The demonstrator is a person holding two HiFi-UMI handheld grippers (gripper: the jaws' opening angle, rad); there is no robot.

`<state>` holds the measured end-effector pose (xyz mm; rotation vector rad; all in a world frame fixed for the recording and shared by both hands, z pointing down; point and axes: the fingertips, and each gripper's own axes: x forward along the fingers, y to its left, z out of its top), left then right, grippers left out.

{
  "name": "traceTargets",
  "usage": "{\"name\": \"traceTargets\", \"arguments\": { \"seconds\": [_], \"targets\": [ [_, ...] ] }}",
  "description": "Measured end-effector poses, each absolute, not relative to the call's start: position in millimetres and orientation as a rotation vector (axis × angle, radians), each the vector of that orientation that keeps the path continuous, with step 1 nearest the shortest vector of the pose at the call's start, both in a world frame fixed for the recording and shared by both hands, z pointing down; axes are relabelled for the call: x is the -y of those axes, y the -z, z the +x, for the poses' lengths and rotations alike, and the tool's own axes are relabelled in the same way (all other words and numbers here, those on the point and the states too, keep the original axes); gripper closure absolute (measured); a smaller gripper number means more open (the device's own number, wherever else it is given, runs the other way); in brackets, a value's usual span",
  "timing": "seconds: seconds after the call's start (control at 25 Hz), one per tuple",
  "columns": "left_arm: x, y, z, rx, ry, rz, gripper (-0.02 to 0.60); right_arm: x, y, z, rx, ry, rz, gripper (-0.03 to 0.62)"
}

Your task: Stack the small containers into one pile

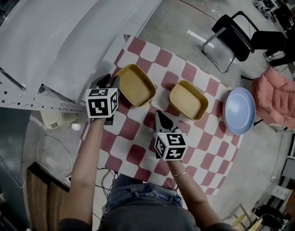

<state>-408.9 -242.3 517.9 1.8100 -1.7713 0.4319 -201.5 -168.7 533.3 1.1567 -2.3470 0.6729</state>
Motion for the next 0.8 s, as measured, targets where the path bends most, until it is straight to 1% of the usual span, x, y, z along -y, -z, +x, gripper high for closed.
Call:
{"name": "traceTargets", "arguments": {
  "seconds": [0.52, 0.64, 0.72, 0.8],
  "targets": [
    [274, -537, -392, 1.637, -0.565, 1.894, 0.446, 183, -543, -209, 2.336, -0.708, 1.110, 0.585],
    [275, -541, -391, 1.645, -0.583, 1.884, 0.469, 184, -543, -211, 2.333, -0.704, 1.103, 0.585],
    [275, -542, -394, 1.672, -0.600, 1.870, 0.503, 184, -543, -211, 2.333, -0.699, 1.093, 0.585],
    [274, -543, -395, 1.682, -0.619, 1.867, 0.506, 182, -542, -211, 2.332, -0.696, 1.089, 0.585]
  ]
}}
